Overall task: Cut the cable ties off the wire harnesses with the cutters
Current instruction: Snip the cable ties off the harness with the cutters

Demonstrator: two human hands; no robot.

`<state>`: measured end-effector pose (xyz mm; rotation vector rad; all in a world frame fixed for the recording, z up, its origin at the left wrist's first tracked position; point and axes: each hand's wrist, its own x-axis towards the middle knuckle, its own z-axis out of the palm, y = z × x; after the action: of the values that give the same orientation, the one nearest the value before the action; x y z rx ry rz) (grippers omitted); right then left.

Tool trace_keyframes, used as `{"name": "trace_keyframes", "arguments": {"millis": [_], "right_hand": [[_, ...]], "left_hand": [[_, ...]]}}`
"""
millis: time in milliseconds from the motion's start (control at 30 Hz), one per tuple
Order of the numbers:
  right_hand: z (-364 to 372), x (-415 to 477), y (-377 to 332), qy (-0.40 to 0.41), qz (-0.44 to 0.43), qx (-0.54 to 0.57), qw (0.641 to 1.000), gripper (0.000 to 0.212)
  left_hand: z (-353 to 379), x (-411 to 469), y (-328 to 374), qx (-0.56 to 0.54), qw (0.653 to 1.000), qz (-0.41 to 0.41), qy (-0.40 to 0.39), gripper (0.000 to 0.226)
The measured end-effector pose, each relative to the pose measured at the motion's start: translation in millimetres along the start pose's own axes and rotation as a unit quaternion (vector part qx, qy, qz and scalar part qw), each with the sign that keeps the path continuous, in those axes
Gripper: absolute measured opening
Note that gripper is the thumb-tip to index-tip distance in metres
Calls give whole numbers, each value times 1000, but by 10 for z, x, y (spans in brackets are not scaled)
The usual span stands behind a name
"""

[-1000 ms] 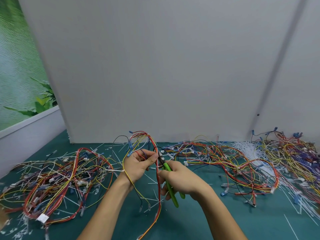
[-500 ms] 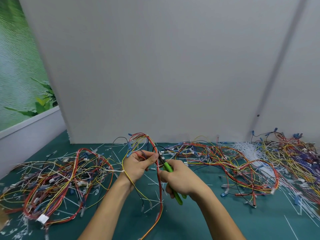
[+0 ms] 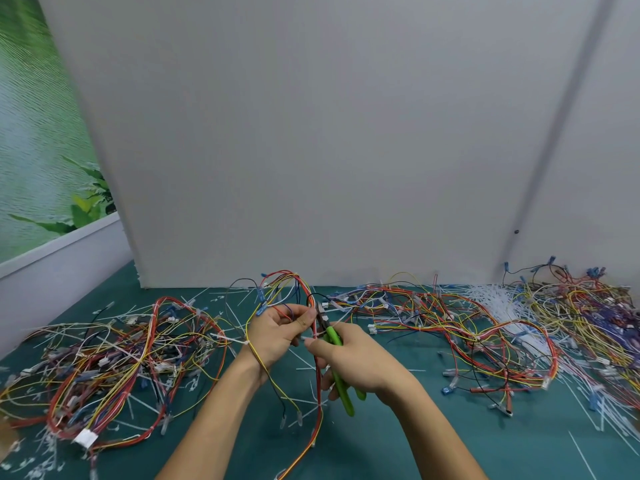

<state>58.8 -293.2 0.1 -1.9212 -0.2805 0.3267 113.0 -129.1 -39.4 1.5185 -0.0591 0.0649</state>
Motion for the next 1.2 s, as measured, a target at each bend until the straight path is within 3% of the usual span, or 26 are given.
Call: {"name": "trace_keyframes", "arguments": {"millis": [167, 300, 533, 733, 1200], "right_hand": [[-19, -10, 1, 8, 2, -24, 1000, 32], [-29, -3, 8, 28, -15, -64, 997, 18], [-36, -20, -11, 33, -19, -62, 997, 15], [-10, 10, -3, 44, -6, -54, 998, 18], [-15, 3, -8, 56, -13, -65, 996, 18]], "left_hand": [[-2, -3, 3, 3, 1000, 7, -6, 32], [-6, -16, 18, -10, 1000, 14, -7, 28], [19, -28, 44, -15, 999, 28, 4, 28], [52, -19, 28, 9, 998, 48, 30, 3], [80, -41, 55, -14, 998, 47, 42, 3]]}}
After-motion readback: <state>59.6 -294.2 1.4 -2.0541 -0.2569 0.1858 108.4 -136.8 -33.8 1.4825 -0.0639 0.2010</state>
